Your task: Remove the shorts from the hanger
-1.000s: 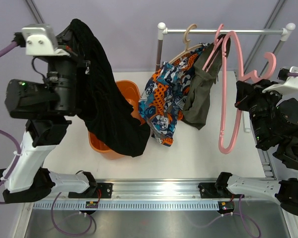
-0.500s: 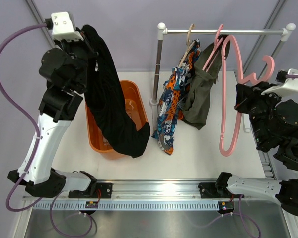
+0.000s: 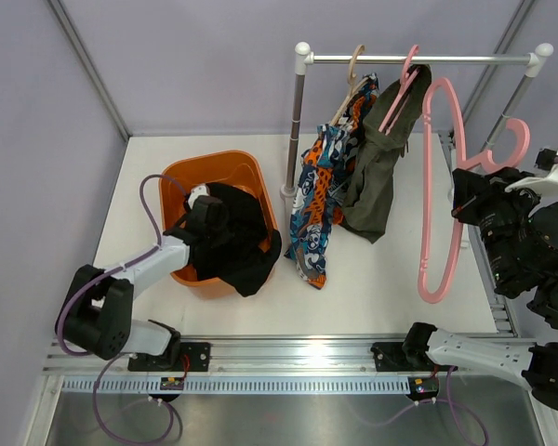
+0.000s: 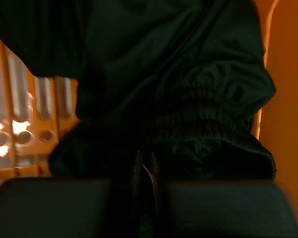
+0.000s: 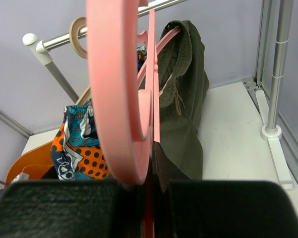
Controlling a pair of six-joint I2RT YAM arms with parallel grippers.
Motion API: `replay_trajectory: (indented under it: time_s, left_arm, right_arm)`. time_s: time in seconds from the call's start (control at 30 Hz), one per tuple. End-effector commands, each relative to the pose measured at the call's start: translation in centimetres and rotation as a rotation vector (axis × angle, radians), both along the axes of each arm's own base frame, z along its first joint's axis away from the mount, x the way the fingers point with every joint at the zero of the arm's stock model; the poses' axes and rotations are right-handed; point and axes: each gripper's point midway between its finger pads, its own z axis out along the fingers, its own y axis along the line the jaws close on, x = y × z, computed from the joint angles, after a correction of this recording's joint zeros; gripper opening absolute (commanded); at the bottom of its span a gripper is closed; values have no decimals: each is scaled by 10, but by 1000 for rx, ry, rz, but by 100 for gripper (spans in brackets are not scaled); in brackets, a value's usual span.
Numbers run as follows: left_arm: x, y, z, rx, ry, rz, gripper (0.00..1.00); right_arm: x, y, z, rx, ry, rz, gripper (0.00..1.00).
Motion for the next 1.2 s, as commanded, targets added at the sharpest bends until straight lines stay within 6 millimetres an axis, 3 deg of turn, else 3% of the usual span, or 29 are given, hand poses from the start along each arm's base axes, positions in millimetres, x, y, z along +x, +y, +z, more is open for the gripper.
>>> replay_trajectory:
  time_s: [0.0, 0.17, 0.2, 0.23, 0.47, 0.57, 0.6, 0.67, 0.7, 0.77, 0.8, 0.83, 0.97, 1.13, 1.17]
  left_arm:
    - [29, -33, 62, -239, -172, 21, 16]
    - [23, -28, 77, -230, -194, 17, 65]
    - [23, -29, 83, -236, -204, 11, 86]
    - [22, -29, 88, -240, -213, 4, 98]
    - [18, -26, 140, -217, -292, -48, 99]
    - [14, -27, 166, -215, -334, -76, 99]
    - [13, -26, 171, -210, -340, -80, 99]
    - [9, -20, 186, -188, -362, -79, 99]
    - [8, -18, 191, -182, -374, -77, 99]
    - [0, -12, 204, -173, -407, -82, 99]
    - [-3, -11, 209, -173, -423, -85, 99]
    - [-9, -9, 218, -173, -450, -96, 99]
    - [-25, -8, 231, -172, -490, -154, 99]
    - [-47, -3, 230, -123, -500, -224, 99]
    - [-51, -3, 230, -119, -499, -237, 99]
  right_arm:
    - [0, -5, -3, 19, 11, -39, 0]
    - [3, -9, -11, -16, 41, -89, 0]
    - [4, -9, -13, -29, 48, -103, 0]
    - [3, -12, -14, -42, 56, -114, 0]
    - [17, -14, -18, -119, 105, -192, 0]
    - [35, -12, -27, -133, 154, -186, 0]
    - [42, -28, -31, -132, 174, -255, 0]
    - [59, -25, -40, -132, 217, -230, 0]
    - [67, -41, -44, -127, 242, -285, 0]
    - [87, -37, -52, -114, 280, -229, 0]
    - [94, -51, -54, -96, 292, -259, 0]
    - [102, -46, -49, -75, 281, -211, 0]
    - [143, -54, -58, -23, 336, -193, 0]
    - [184, -58, -54, 24, 333, -189, 0]
    - [196, -59, -61, 28, 355, -192, 0]
